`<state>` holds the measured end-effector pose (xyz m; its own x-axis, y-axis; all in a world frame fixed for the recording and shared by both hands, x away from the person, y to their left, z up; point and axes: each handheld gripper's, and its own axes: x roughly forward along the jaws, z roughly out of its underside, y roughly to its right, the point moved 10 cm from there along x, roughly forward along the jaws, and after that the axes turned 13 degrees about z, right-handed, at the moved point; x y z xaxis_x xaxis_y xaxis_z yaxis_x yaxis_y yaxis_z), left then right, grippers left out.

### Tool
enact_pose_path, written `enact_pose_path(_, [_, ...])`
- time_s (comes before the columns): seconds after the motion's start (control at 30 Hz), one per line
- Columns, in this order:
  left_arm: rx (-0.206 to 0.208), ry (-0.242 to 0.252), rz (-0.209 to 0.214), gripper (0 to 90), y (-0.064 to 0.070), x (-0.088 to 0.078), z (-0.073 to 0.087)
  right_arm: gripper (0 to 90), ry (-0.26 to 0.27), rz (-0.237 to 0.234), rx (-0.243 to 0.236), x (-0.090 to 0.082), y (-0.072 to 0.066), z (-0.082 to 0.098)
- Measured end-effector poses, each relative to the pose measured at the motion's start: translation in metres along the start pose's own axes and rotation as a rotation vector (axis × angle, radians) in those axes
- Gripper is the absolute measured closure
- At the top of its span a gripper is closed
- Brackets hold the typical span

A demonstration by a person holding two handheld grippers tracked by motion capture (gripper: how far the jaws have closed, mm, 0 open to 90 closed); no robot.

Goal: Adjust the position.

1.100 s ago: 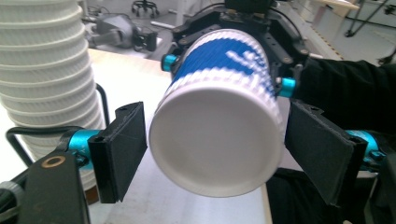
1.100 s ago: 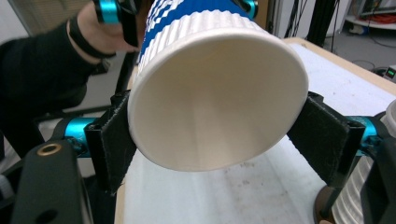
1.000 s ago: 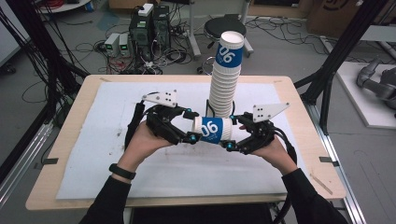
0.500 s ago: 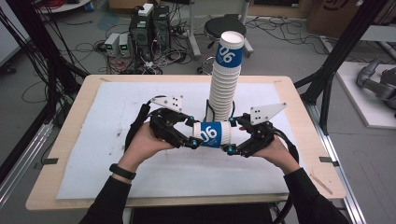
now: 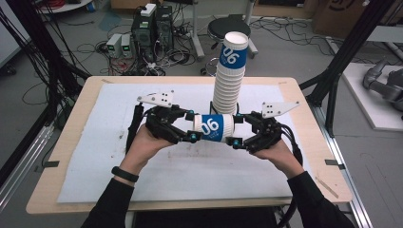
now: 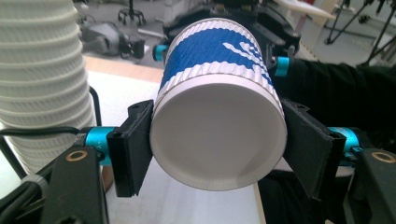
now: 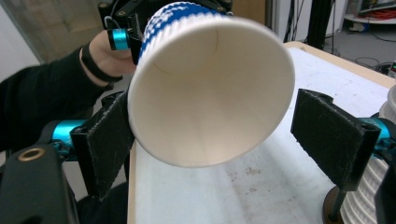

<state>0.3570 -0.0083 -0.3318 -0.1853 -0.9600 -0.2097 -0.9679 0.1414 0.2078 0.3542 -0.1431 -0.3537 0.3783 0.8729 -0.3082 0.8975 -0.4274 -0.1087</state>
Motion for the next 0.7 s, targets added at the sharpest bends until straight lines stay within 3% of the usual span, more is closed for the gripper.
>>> enact_pose_path(0.2, [0.011,0.05,0.011,30.1,0.001,0.0,-0.003,13.6,0.015,-0.003,0.034,0.003,-0.002,-0.002])
enact_pose_path(0.33, [0.029,0.053,0.019,30.1,0.002,0.004,-0.004,13.6,0.014,-0.025,0.046,0.006,-0.005,-0.003])
enact_pose_path(0.53, [0.029,0.014,0.023,30.1,0.002,0.008,0.001,15.4,0.009,-0.025,0.025,0.005,-0.006,-0.002])
enact_pose_path(0.7, [0.01,-0.039,0.015,29.9,0.003,0.012,0.006,18.9,-0.009,-0.025,-0.027,0.003,-0.005,0.0])
